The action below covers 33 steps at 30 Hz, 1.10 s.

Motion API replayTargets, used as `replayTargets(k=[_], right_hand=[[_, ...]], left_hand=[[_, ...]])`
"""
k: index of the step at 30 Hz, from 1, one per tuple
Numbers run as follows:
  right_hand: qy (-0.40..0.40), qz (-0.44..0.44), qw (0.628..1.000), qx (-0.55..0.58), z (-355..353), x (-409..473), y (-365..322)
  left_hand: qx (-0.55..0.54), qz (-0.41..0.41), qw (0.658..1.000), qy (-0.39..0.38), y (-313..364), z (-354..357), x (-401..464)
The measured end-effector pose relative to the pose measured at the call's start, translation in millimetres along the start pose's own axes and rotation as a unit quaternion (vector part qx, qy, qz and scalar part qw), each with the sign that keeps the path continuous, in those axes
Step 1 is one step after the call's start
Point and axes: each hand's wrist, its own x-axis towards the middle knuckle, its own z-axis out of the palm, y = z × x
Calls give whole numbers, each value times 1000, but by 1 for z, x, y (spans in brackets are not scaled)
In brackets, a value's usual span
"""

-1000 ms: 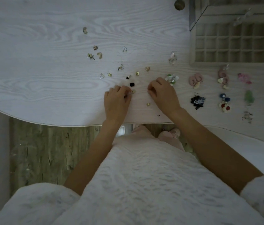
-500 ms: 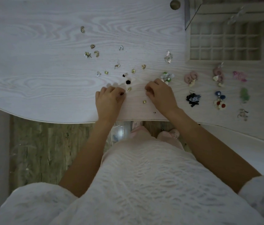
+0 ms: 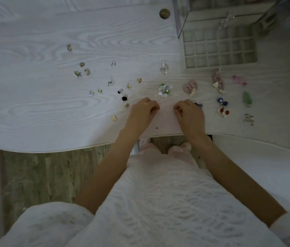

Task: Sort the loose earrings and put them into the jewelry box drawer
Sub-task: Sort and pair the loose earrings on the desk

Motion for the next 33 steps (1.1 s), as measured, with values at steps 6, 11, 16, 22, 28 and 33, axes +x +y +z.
replayTargets(k=[6,11,16,22,28,33], right_hand=[[6,30,999,20,-4,13,3],[-4,27,999,24,-3,16,0],[-11,42,999,30,-6,8,2],[-35,51,997,37,1,14,-8],[-30,58,995,81,4,25,-18],[-35,42,994,98,3,26,-19]], left_hand=[[68,-3,997,-44,15,3,24],[68,12,996,-58,18,2,24],[28,-39,998,27,7,2,6],[-38,-82,993,74,15,23,8],[-69,-92,989,93,23,31,13],[-77,-81,989,101,18,27,7]])
